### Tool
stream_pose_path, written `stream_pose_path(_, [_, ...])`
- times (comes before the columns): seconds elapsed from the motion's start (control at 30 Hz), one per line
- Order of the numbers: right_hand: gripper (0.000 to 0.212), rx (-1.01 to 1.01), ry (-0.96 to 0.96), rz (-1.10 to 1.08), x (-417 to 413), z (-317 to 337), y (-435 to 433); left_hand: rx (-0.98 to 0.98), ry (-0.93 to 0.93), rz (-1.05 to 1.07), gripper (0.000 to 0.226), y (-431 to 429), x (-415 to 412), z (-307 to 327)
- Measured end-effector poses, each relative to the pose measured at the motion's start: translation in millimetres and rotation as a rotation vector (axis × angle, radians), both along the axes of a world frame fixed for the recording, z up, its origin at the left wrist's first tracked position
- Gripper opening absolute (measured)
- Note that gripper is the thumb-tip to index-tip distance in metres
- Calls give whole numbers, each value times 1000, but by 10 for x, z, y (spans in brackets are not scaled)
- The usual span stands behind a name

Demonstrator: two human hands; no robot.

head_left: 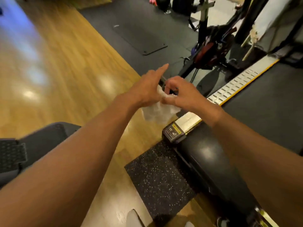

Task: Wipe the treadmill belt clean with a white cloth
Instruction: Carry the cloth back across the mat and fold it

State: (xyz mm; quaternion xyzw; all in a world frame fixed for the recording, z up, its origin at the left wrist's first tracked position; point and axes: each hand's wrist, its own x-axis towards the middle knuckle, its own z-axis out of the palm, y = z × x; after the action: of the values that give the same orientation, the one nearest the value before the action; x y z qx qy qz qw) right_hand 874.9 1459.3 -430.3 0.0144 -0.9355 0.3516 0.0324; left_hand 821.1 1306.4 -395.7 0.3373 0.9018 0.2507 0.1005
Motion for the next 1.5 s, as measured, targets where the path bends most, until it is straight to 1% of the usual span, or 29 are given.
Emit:
stream_pose_path(0.03, [38,-4,8,26,-126,205,-160,13,22,-6,98,-129,-75,172])
stream_pose_path(0.13, [76,-60,-5,92,-459,792,-659,48,112,-14,93,-523,-294,660])
stream_pose_path(0.17, [82,-63,2,101,-560,963,-814,60,145,-10,92,-661,-376,819])
stream_pose_path(0.27, [74,63,65,103,-853,1382,-1180,32,241,20,90,-1039,-637,1235])
stream_pose_path(0.33, [61,33,116,114,-1051,1582,-1346,13,300,43,90,-1246,-815,1435])
stream_pose_path(0.4, [42,1,125,151,-1218,1760,-1507,27,350,72,93,-1416,-983,1575])
stream_pose_path(0.47, [33,72,135,193,-1423,1898,-1641,34,371,112,95,-1558,-1171,1681])
stream_pose_path(0.57, [20,182,193,199,-1773,2051,-1786,24,400,174,86,-1692,-1489,1773])
stream_pose_path(0.67, [23,217,245,205,-2187,2152,-1919,-29,441,279,65,-1808,-1914,1791])
stream_pose_path(0.77, [27,246,258,186,-2708,2196,-1977,-65,471,388,35,-1937,-2436,1798])
stream_pose_path(0.83, [25,237,275,162,-3093,2221,-1959,-74,465,420,12,-2010,-2774,1839])
stream_pose_path(0.87, [22,229,299,155,-3301,2240,-1939,-78,463,435,8,-2042,-2959,1877])
stream_pose_path(0.97, [18,181,304,130,-3886,2306,-1844,-68,393,484,20,-2105,-3488,1978])
stream_pose_path(1.07, [20,112,263,147,-4444,2435,-1775,-2,358,541,26,-2128,-4100,2075])
stream_pose_path(1.13, [16,19,255,177,-4799,2501,-1799,40,386,560,19,-2155,-4498,2125])
stream_pose_path(1.2, [12,-80,204,163,-5160,2502,-1855,108,380,585,11,-2217,-4860,2135])
stream_pose_path(1.27, [19,-172,144,98,-5555,2456,-1917,204,296,608,9,-2324,-5283,2101])
stream_pose_path(1.33, [25,-319,113,60,-5971,2411,-1991,390,165,604,6,-2438,-5747,2077])
stream_pose_path(1.43, [26,-469,128,19,-6609,2381,-2095,657,48,582,15,-2503,-6386,2142])
stream_pose_path(1.5, [25,-533,163,-39,-7025,2399,-2148,708,-29,525,24,-2532,-6795,2230])
